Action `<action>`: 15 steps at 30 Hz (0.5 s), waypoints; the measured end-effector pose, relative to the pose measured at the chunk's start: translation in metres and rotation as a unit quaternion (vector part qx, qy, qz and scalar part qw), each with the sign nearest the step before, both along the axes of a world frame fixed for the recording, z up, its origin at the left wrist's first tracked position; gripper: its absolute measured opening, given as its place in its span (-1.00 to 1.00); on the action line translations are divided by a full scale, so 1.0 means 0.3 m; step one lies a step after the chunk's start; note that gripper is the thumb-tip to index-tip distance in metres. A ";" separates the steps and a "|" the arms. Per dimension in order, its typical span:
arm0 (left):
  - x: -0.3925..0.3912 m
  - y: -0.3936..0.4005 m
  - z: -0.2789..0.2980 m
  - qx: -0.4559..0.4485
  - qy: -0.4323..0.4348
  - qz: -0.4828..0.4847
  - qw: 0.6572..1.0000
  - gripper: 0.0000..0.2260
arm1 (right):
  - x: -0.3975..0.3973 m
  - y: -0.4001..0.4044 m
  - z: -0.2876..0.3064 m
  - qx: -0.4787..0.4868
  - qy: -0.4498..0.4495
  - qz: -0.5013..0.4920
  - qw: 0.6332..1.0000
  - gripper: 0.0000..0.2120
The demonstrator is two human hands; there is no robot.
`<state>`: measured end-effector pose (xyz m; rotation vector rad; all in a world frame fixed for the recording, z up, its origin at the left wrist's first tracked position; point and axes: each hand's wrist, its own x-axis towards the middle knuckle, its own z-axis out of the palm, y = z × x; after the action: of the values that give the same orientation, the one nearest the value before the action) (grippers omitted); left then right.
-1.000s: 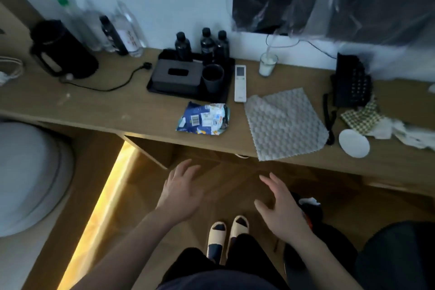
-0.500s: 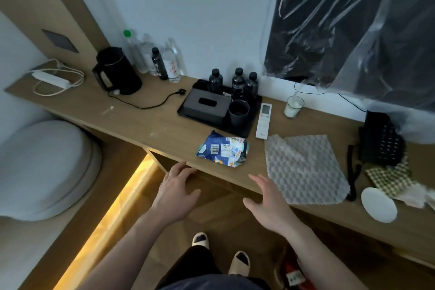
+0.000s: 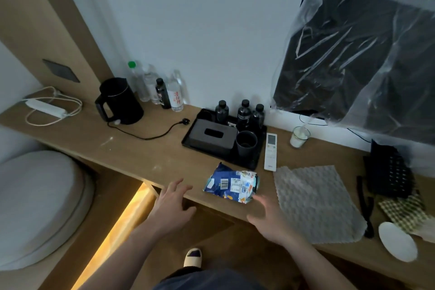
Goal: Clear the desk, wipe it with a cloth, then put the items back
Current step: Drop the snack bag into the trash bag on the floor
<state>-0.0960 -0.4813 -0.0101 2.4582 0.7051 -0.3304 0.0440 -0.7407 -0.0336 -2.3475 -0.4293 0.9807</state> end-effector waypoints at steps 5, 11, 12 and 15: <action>0.058 0.175 0.001 0.006 -0.005 -0.036 0.999 -0.43 | 0.027 0.137 -0.052 -0.014 0.019 -0.052 0.998 -0.36; 0.062 0.345 -0.029 -0.004 0.009 -0.076 0.997 -0.43 | 0.020 0.254 -0.112 -0.032 0.049 -0.129 0.990 -0.39; 0.060 0.369 -0.035 -0.001 0.011 -0.083 0.997 -0.43 | 0.016 0.272 -0.122 -0.029 0.052 -0.143 0.988 -0.39; 0.059 0.427 -0.051 0.005 0.012 -0.098 0.995 -0.45 | 0.010 0.316 -0.155 -0.014 0.056 -0.180 0.982 -0.41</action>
<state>-0.0783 -0.3533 -0.0253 2.5421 0.4764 -0.4337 0.0469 -0.6458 -0.0801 -2.2728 0.0560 0.9393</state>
